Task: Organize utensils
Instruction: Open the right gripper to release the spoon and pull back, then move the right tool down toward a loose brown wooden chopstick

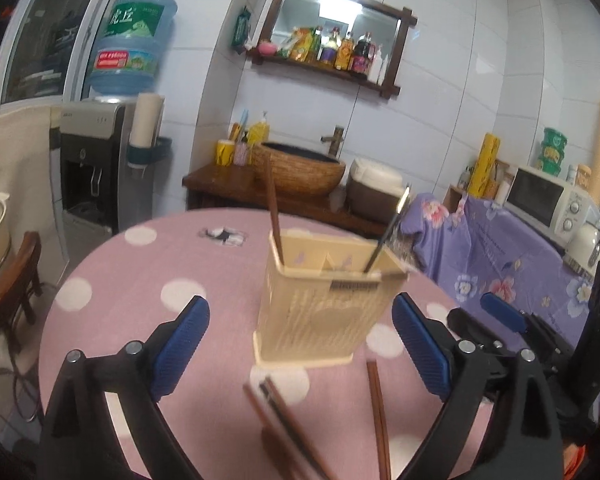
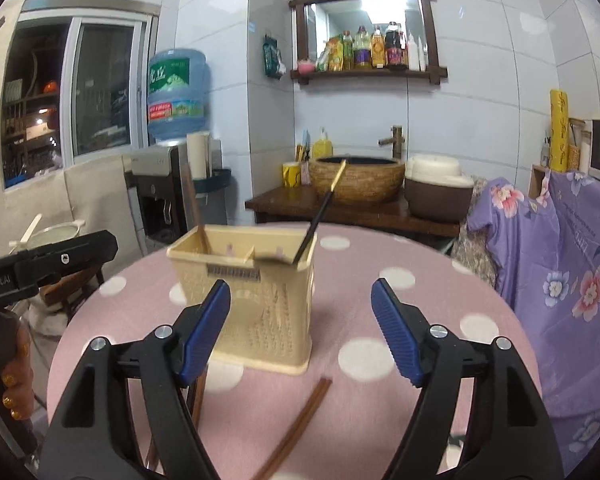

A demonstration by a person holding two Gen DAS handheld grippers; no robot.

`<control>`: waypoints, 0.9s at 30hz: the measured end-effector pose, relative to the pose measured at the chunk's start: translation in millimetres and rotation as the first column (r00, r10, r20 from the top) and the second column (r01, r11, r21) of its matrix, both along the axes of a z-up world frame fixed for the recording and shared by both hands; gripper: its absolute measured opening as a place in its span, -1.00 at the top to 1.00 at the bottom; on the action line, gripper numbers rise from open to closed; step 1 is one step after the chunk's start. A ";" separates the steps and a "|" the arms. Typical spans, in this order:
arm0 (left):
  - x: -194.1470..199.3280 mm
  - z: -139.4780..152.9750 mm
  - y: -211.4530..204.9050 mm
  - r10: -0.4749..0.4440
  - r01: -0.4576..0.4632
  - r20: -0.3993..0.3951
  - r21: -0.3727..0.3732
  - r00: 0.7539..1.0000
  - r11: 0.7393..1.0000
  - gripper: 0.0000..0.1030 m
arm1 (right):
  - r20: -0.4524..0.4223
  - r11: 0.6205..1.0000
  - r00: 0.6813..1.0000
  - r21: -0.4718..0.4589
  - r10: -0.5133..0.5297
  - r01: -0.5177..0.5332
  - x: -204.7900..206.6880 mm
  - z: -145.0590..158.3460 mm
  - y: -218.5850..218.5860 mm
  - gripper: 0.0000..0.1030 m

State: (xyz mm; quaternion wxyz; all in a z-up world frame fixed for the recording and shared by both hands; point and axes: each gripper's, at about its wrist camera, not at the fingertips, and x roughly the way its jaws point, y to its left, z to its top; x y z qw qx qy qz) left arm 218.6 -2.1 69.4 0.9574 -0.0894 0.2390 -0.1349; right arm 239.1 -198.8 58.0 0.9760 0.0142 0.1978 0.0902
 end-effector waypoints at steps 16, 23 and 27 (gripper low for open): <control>-42.6 -71.4 20.8 0.103 -0.090 -0.155 0.088 0.983 0.992 -0.69 | -0.231 0.999 0.972 0.027 -0.035 0.042 -35.4 -75.0 -15.8 -0.42; -50.9 -99.1 18.6 0.072 -0.050 -0.235 0.096 0.969 0.994 -0.38 | -0.292 0.998 0.955 0.018 -0.053 0.061 -39.4 -99.5 -15.3 -0.42; -51.6 -107.5 9.1 0.037 -0.010 -0.263 0.103 0.964 0.995 -0.24 | -0.301 0.999 0.953 0.014 -0.041 0.047 -42.0 -103.6 -11.8 -0.39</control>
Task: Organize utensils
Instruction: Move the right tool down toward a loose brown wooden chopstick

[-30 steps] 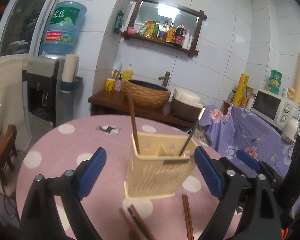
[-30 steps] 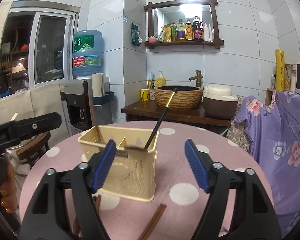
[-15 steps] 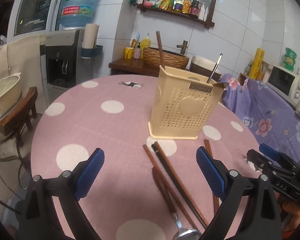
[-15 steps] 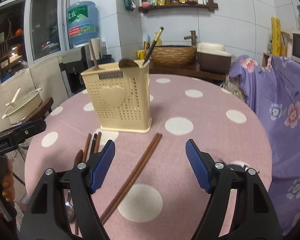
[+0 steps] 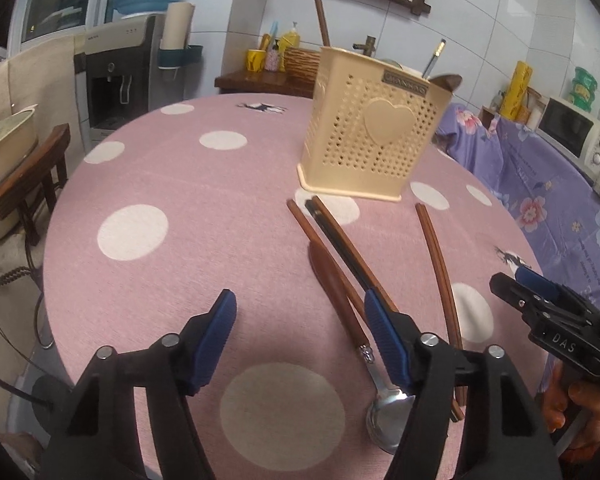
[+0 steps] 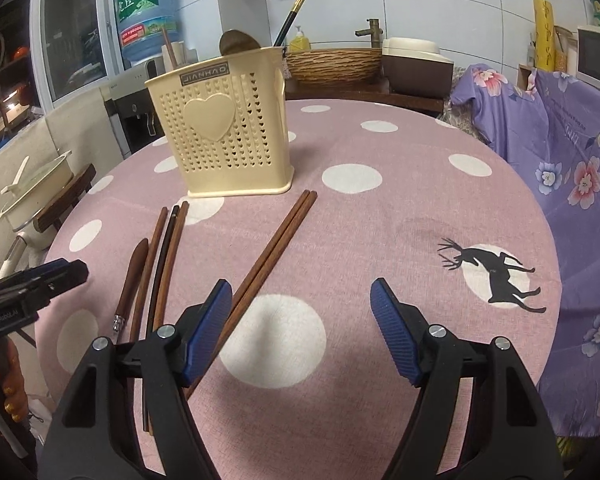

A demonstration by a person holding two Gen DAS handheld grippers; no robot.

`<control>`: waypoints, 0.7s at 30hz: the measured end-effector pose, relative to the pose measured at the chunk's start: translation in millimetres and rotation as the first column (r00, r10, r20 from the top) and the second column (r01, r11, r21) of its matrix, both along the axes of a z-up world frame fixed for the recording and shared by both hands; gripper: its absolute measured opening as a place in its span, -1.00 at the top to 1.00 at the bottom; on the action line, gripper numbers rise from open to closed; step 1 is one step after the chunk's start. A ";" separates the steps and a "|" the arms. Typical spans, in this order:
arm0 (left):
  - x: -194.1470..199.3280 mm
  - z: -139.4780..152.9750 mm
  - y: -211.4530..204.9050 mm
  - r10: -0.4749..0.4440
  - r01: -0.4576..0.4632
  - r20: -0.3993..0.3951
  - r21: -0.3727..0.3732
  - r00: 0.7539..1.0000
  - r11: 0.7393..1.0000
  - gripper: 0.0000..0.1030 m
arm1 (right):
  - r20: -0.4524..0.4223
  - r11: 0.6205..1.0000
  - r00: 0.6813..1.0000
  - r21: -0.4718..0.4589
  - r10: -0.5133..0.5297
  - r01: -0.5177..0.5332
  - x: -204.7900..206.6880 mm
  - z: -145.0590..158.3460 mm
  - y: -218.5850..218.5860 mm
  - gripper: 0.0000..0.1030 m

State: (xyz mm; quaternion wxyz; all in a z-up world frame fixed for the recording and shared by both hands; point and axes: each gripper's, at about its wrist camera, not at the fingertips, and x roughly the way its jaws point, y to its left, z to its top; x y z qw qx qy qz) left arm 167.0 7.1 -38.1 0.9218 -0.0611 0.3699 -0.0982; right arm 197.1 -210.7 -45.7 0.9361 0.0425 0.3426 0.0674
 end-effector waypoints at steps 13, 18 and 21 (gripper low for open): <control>15.5 -20.8 -29.4 -0.048 0.056 -0.090 0.082 0.995 0.995 0.19 | -0.011 1.000 1.000 0.015 0.007 -0.007 -3.2 -3.1 2.6 -0.39; 18.4 -22.1 -33.1 -0.039 0.049 -0.095 0.102 0.995 0.994 0.23 | -0.020 1.000 1.000 0.016 0.015 -0.014 -1.7 -4.8 4.4 -0.39; 24.1 -22.2 -33.0 -0.037 0.047 -0.101 0.104 0.994 0.993 0.25 | -0.032 1.000 0.999 0.011 0.023 -0.022 1.6 -6.3 7.3 -0.38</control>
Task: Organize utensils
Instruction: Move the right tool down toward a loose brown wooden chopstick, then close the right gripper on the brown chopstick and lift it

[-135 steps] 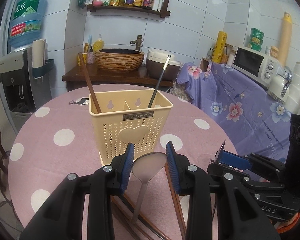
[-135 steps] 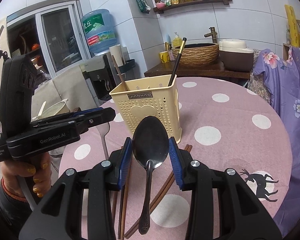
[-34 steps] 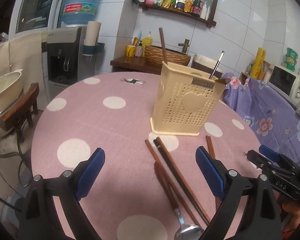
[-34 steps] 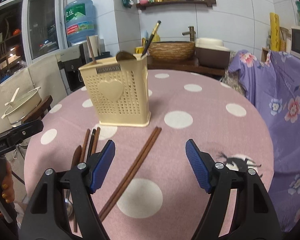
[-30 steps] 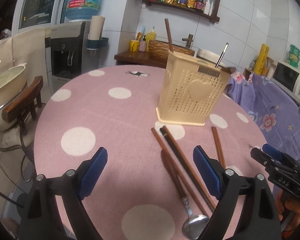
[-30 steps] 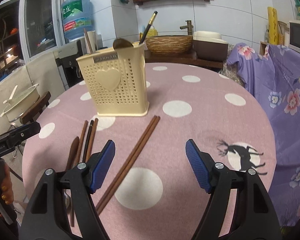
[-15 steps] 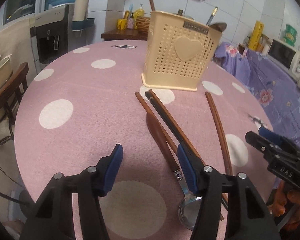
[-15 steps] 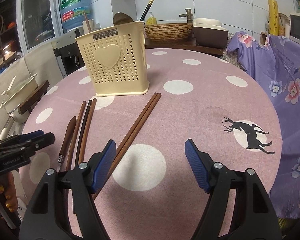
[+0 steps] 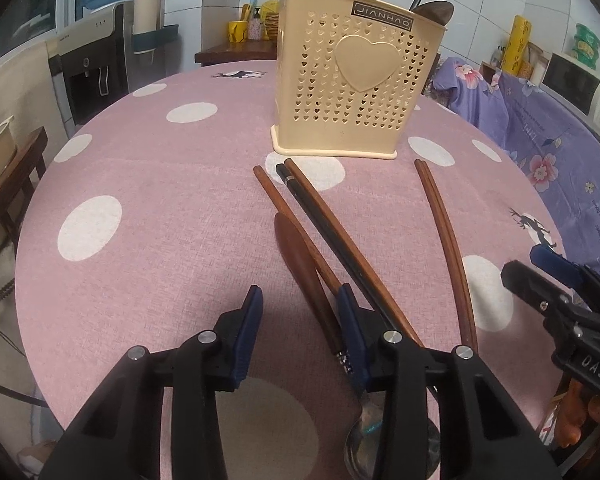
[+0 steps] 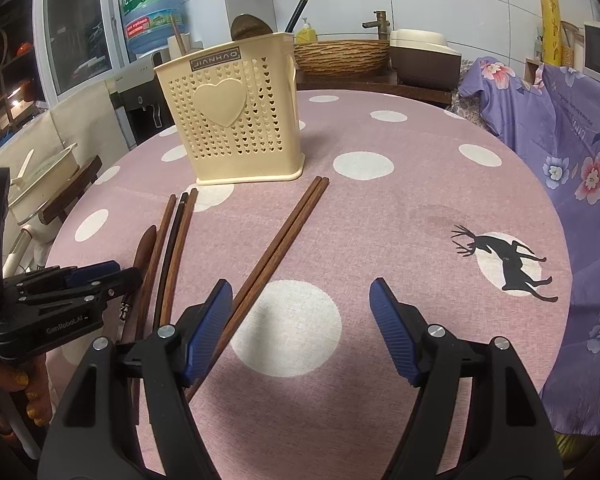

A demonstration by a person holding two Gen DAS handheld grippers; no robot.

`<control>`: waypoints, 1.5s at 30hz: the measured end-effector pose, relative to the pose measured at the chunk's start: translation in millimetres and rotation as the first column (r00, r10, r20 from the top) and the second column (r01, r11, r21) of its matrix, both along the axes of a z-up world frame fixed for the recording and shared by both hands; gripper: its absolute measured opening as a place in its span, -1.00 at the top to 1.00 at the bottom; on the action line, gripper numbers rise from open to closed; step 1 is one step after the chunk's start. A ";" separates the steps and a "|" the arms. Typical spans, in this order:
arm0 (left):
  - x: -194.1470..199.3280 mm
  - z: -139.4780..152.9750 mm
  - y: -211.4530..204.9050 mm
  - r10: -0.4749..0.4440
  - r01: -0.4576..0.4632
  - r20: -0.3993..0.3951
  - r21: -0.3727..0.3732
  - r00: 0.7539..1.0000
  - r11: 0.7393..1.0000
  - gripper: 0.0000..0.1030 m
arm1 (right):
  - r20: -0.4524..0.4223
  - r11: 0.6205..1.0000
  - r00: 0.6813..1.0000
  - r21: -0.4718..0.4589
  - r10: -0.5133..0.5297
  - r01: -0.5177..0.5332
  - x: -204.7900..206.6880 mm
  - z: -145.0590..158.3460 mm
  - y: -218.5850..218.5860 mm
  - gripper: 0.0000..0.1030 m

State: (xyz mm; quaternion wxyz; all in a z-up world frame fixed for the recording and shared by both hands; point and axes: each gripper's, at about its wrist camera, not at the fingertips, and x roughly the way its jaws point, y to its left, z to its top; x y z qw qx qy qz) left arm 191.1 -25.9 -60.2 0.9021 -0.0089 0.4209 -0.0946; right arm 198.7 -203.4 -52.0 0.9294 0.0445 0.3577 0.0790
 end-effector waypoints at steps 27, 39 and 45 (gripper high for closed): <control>20.5 1.7 5.2 0.015 -0.015 -0.018 -0.030 1.000 0.999 0.36 | -0.187 0.998 0.980 0.007 -0.065 0.068 75.4 -14.5 -9.8 0.12; 35.1 3.4 -2.2 0.027 -0.029 -0.039 -0.051 0.999 0.998 0.56 | -0.208 0.995 0.973 -0.033 -0.099 0.094 109.8 -13.9 -1.1 0.51; 39.3 2.4 -8.0 0.016 -0.018 -0.040 -0.035 0.999 0.999 0.61 | -0.226 0.992 0.966 -0.027 -0.126 0.123 129.4 -14.1 -1.5 0.64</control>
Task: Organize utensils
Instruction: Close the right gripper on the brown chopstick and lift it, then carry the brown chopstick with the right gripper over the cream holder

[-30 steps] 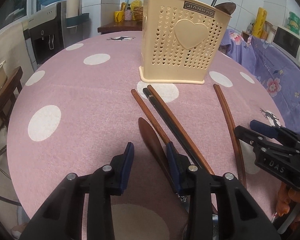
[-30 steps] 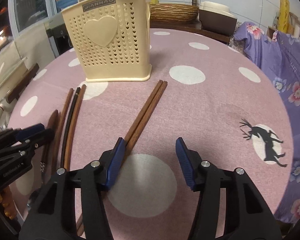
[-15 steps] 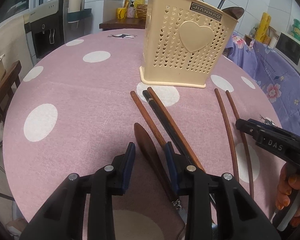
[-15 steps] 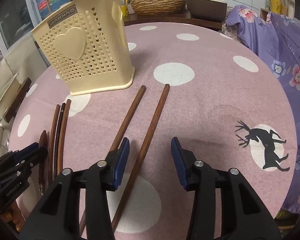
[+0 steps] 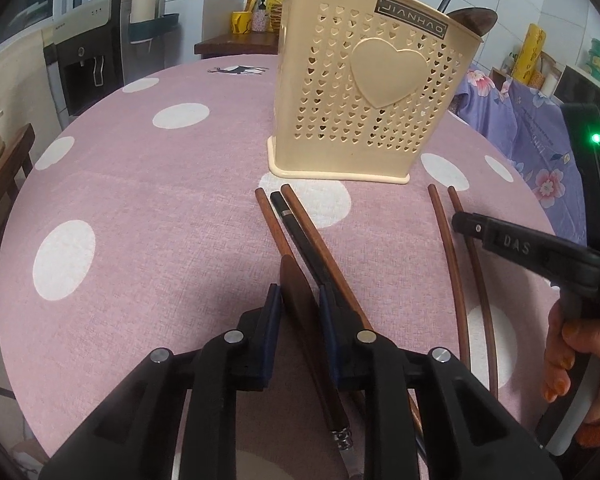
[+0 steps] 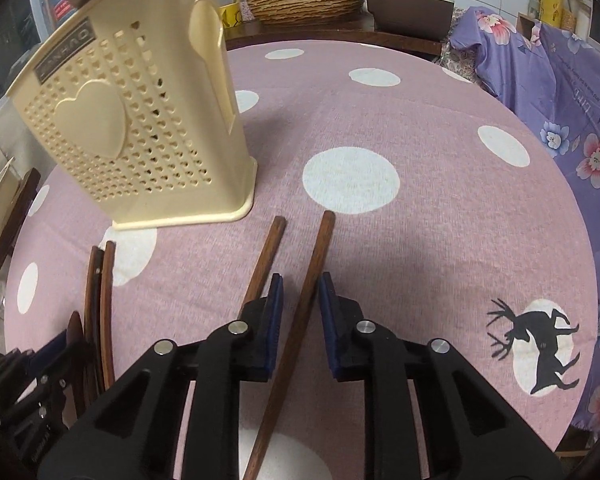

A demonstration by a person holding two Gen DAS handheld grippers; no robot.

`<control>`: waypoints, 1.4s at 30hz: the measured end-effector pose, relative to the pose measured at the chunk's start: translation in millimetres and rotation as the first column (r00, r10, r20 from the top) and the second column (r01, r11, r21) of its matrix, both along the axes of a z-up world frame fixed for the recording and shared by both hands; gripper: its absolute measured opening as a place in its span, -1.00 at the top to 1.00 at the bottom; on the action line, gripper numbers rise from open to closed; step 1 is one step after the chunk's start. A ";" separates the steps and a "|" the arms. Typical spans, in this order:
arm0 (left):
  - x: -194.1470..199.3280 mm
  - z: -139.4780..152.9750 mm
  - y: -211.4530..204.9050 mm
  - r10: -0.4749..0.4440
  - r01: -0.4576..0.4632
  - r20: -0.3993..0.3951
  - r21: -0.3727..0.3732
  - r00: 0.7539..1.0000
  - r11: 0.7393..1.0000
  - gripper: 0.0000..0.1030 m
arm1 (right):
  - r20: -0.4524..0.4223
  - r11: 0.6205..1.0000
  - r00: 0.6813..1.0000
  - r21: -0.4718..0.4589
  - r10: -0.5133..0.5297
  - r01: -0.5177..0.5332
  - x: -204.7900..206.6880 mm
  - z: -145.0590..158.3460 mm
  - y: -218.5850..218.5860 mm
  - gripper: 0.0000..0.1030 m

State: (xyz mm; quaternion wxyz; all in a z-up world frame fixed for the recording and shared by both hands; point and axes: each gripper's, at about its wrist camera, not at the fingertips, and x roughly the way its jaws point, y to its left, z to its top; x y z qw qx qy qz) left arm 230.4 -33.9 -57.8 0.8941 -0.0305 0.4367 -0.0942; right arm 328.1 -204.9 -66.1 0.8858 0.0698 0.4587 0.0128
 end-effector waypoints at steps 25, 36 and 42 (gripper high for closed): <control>2.9 6.5 9.2 -0.002 0.002 0.002 -0.086 1.000 0.996 0.69 | 0.014 0.997 0.999 0.062 -0.035 0.034 8.1 -1.6 -11.0 0.85; -4.9 52.3 26.2 -0.008 0.026 0.114 -0.153 0.993 0.988 0.69 | 0.152 0.986 0.988 0.167 -0.016 -0.010 -20.0 42.8 -26.5 0.85; -18.1 93.2 42.3 0.009 0.028 0.233 -0.154 0.972 0.988 0.69 | 0.306 0.984 0.952 0.160 0.027 -0.079 -57.2 96.3 -37.2 0.85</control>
